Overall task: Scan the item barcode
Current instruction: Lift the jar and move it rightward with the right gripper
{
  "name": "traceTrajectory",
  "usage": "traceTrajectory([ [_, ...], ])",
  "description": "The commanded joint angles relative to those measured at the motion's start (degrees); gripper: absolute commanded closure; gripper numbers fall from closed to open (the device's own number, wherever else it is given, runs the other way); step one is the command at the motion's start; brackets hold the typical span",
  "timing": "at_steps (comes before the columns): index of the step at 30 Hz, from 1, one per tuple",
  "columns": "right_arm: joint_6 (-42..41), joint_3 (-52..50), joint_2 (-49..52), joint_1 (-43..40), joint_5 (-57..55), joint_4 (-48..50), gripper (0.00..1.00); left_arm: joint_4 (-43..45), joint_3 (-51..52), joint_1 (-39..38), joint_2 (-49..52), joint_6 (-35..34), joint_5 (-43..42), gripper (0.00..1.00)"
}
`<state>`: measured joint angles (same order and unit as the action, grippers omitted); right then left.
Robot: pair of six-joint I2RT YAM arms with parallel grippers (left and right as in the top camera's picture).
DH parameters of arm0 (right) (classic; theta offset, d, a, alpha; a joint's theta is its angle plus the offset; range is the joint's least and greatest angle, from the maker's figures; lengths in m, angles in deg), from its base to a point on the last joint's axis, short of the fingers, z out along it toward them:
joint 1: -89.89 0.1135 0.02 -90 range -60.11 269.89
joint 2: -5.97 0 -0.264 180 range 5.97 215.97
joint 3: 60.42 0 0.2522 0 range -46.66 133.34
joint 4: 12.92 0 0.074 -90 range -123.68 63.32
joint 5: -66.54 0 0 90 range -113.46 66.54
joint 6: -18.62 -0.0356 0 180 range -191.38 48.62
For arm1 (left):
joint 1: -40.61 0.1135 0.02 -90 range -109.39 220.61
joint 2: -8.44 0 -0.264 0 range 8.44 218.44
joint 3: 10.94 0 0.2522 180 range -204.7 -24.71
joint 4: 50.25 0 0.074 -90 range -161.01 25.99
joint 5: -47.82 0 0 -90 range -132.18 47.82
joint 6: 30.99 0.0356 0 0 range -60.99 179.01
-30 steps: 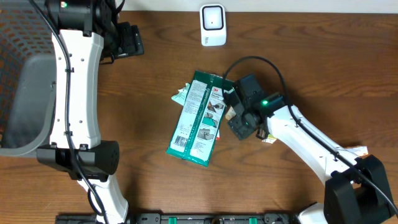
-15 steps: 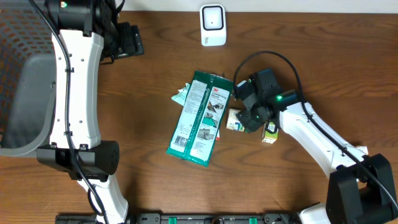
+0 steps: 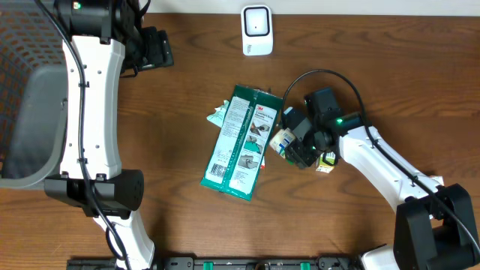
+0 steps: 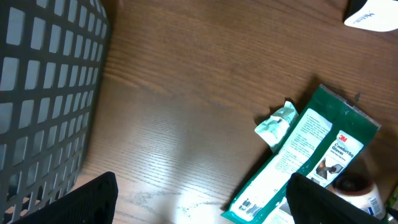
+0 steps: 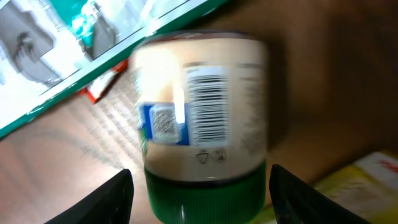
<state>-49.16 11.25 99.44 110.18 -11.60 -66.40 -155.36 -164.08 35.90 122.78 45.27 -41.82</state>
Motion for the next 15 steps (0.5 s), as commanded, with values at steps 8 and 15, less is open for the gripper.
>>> traceTrajectory([
  [8, -11.17, -0.55, -0.22, -0.7, 4.68, -0.9, 0.33, -0.31, 0.02, -0.02, -0.98, -0.55, 0.15, 0.13],
  [15, -34.34, -0.55, -0.22, -0.5, 0.85, -0.15, 0.28, -0.31, 0.02, -0.02, -0.98, -0.55, 0.15, 0.13],
])
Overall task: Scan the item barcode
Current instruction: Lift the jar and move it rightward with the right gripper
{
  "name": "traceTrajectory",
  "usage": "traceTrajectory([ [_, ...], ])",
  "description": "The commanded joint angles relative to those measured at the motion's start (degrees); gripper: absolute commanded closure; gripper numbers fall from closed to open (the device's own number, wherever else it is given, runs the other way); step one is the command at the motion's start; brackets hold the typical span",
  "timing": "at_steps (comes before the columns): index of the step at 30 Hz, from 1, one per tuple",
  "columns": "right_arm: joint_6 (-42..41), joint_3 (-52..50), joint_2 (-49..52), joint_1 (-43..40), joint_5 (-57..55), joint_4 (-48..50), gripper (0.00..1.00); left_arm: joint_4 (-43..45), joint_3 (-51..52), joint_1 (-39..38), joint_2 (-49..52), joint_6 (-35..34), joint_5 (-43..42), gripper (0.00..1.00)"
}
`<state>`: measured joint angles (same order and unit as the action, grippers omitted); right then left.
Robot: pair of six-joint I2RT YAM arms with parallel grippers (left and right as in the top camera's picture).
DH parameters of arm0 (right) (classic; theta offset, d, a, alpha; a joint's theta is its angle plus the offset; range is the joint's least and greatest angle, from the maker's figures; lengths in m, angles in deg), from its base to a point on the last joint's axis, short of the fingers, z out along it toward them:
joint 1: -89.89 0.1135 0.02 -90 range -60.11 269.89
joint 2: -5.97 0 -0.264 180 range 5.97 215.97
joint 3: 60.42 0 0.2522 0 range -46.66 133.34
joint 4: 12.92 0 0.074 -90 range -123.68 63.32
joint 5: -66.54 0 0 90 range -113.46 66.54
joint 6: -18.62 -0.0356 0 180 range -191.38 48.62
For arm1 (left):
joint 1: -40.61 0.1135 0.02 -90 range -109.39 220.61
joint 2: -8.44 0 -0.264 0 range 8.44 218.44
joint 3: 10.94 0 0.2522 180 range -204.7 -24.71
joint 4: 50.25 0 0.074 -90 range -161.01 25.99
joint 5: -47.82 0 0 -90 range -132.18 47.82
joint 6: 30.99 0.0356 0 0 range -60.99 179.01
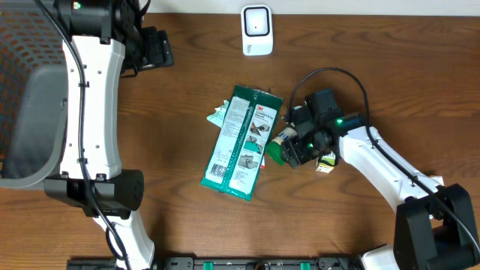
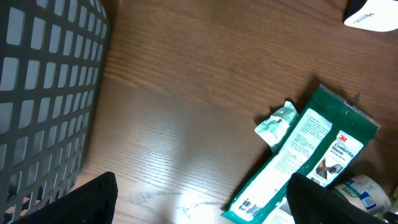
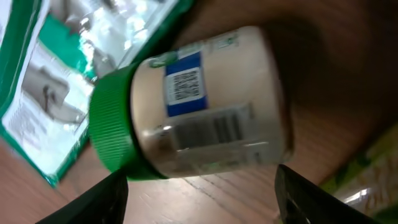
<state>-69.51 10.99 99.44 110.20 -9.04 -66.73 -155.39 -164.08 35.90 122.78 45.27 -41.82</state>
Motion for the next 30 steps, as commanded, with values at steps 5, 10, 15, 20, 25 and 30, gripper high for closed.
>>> traceTrajectory([
  [5, -16.87, -0.28, -0.2, 0.15, -0.66, 2.05, 0.25, -0.28, 0.02, -0.02, -0.98, -0.55, 0.15, 0.13],
  [10, -16.85, -0.26, -0.2, 0.07, 0.87, 5.01, 0.24, -0.28, 0.02, -0.02, -0.98, -0.55, 0.15, 0.13],
  [15, -17.09, 2.43, -2.27, -1.01, 0.83, 2.01, 0.35, -0.28, 0.02, -0.02, -0.98, -0.55, 0.15, 0.13],
  [20, -20.55, 3.08, -8.5, -1.53, 0.66, -0.85, 0.26, -0.28, 0.02, -0.02, -0.98, -0.55, 0.15, 0.13],
  [25, -34.25, 2.99, -12.37, -1.53, 0.66, -5.68, 0.01, -0.28, 0.02, -0.02, -0.98, -0.55, 0.15, 0.13],
  [30, -49.29, 0.81, -12.0, 0.11, 0.9, -7.5, 0.07, -0.28, 0.02, -0.02, -0.98, -0.55, 0.15, 0.13],
])
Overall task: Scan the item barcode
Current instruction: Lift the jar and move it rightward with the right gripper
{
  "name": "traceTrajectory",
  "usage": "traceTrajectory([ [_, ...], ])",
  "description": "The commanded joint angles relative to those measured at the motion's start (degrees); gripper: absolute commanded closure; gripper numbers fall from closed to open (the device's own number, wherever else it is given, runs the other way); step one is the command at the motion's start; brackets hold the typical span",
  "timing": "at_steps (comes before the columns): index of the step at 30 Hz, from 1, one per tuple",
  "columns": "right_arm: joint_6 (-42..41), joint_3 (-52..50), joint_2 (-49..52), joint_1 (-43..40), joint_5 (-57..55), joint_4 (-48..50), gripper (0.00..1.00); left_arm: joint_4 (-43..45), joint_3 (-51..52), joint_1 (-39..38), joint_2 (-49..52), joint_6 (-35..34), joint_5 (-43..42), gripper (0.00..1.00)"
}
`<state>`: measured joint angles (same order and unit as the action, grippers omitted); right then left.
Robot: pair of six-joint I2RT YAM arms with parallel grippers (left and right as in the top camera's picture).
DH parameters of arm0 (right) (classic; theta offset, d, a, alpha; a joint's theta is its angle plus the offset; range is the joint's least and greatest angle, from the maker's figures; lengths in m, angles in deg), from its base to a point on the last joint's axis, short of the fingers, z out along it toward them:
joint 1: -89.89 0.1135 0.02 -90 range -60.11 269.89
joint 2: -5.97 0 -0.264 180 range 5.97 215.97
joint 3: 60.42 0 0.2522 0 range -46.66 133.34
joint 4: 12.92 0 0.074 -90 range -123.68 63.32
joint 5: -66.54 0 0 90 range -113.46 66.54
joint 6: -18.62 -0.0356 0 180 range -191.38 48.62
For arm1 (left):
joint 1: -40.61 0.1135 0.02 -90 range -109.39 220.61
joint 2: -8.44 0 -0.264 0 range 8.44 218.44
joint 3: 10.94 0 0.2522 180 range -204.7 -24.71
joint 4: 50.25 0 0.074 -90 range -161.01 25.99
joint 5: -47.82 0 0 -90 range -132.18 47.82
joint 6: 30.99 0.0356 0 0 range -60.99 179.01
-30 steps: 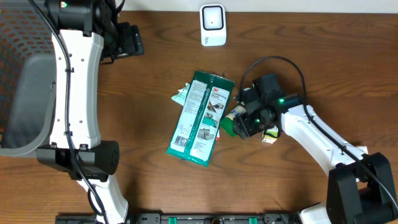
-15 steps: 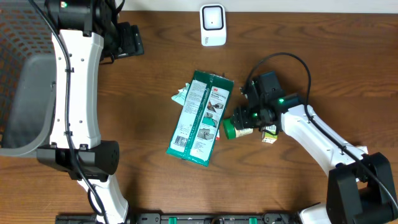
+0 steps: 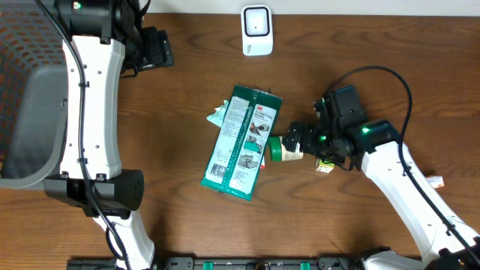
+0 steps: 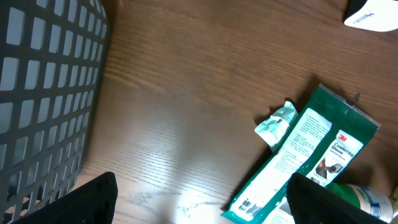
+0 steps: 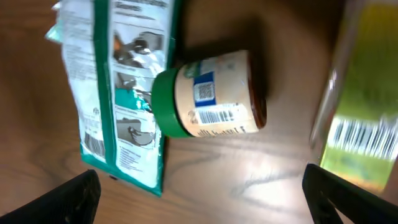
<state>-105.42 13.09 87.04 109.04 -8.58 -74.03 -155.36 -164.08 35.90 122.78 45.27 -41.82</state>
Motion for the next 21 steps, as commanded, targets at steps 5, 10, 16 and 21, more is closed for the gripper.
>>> traceTrajectory([
  [5, -26.82, -6.08, 0.79, 5.6, 0.09, 3.1, 0.76, -0.31, 0.02, -0.02, -0.98, -0.52, 0.17, 0.13],
  [10, -38.56, -11.87, 0.79, 8.33, -6.69, 6.38, 0.99, -0.31, 0.02, -0.02, -0.98, -0.55, 0.17, 0.13],
  [16, -39.17, -16.96, 0.81, 9.03, -15.39, 15.69, 0.99, -0.31, 0.02, -0.02, -0.98, -0.55, 0.15, 0.13],
  [21, -38.99, -17.44, 0.81, 9.01, -22.12, 16.57, 0.99, -0.31, 0.02, -0.02, -0.98, -0.55, 0.15, 0.13],
])
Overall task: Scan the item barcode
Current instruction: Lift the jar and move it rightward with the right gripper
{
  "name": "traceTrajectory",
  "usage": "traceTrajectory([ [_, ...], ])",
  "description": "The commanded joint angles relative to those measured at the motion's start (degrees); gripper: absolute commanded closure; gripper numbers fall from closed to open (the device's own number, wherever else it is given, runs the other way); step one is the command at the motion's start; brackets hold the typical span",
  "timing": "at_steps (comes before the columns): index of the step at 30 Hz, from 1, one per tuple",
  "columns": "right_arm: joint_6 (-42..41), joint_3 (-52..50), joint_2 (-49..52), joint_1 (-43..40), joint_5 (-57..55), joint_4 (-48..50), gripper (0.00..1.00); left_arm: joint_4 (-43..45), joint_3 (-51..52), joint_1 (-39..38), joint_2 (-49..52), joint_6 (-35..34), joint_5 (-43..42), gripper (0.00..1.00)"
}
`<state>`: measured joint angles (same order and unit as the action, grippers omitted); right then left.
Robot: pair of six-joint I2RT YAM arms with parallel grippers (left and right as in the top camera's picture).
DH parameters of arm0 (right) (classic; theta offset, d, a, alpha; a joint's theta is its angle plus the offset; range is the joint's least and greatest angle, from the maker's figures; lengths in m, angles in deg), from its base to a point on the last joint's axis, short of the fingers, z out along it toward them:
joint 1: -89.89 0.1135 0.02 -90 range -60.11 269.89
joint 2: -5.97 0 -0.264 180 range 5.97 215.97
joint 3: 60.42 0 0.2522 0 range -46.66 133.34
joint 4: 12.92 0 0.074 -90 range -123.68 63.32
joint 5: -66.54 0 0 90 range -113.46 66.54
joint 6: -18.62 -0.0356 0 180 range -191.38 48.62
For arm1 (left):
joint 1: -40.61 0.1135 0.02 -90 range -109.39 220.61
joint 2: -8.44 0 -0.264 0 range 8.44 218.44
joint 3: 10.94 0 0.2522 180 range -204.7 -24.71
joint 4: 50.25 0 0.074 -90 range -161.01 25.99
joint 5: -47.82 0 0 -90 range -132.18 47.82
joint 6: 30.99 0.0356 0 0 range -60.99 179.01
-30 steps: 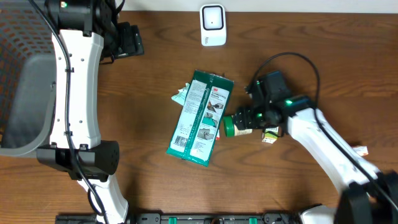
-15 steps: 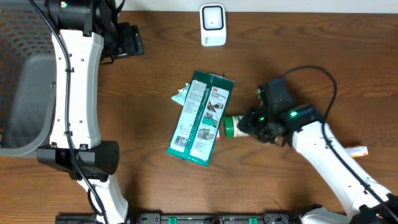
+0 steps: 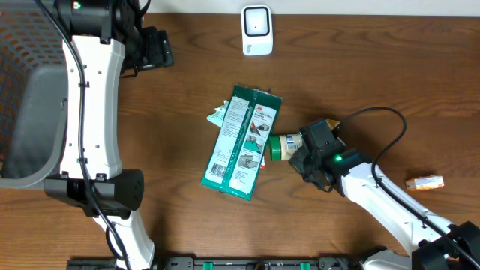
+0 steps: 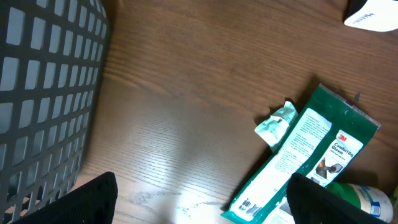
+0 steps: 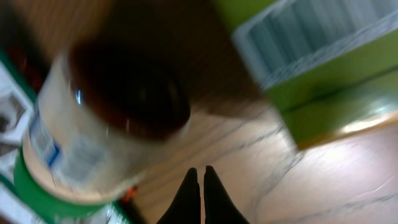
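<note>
A small jar (image 3: 283, 147) with a green lid lies on its side on the table, lid against the green 3M package (image 3: 241, 142). In the right wrist view the jar (image 5: 93, 146) shows its dark base, blurred. My right gripper (image 5: 200, 171) is shut on nothing, its tips low over the wood just right of the jar; from overhead it (image 3: 307, 156) sits beside the jar. The white scanner (image 3: 256, 30) stands at the far edge. My left gripper (image 4: 200, 180) hangs open high at the far left, holding nothing.
A yellow-green box (image 5: 323, 56) lies close to the right gripper, blurred. A crumpled teal wrapper (image 3: 217, 115) sits by the package's left edge. A small orange box (image 3: 424, 182) lies at the right. A dark mesh basket (image 4: 43, 93) stands at the left.
My right gripper was open and high over the jar and the yellow-green box. Now it is shut, low and close to the jar's base. The jar and the left arm have not moved.
The jar stood between my right gripper's fingers, barcode toward the camera. Then it lay tilted between them by the package. Later it lay on the table with the gripper open above. Now the gripper is shut beside it.
</note>
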<state>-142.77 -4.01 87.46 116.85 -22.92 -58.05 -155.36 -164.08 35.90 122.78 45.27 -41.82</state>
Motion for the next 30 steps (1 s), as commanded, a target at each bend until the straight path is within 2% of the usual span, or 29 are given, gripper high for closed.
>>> traceTrajectory([
  [1, -1.62, -0.35, 0.39, 1.2, -8.61, 0.79, 0.99, -0.31, 0.02, -0.02, -0.98, -0.55, 0.15, 0.13],
  [10, -1.68, -0.35, 1.36, 1.27, -9.09, 0.96, 0.99, -0.31, 0.02, -0.02, -0.98, -0.55, 0.15, 0.13],
  [17, -1.9, -0.35, 1.46, 1.27, -2.91, 0.76, 0.99, -0.31, 0.02, -0.02, -0.98, -0.55, 0.15, 0.13],
  [30, -5.29, -0.79, 2.4, 1.99, -3.93, 1.29, 0.98, -0.31, 0.02, -0.02, -0.98, -0.55, 0.15, 0.13],
])
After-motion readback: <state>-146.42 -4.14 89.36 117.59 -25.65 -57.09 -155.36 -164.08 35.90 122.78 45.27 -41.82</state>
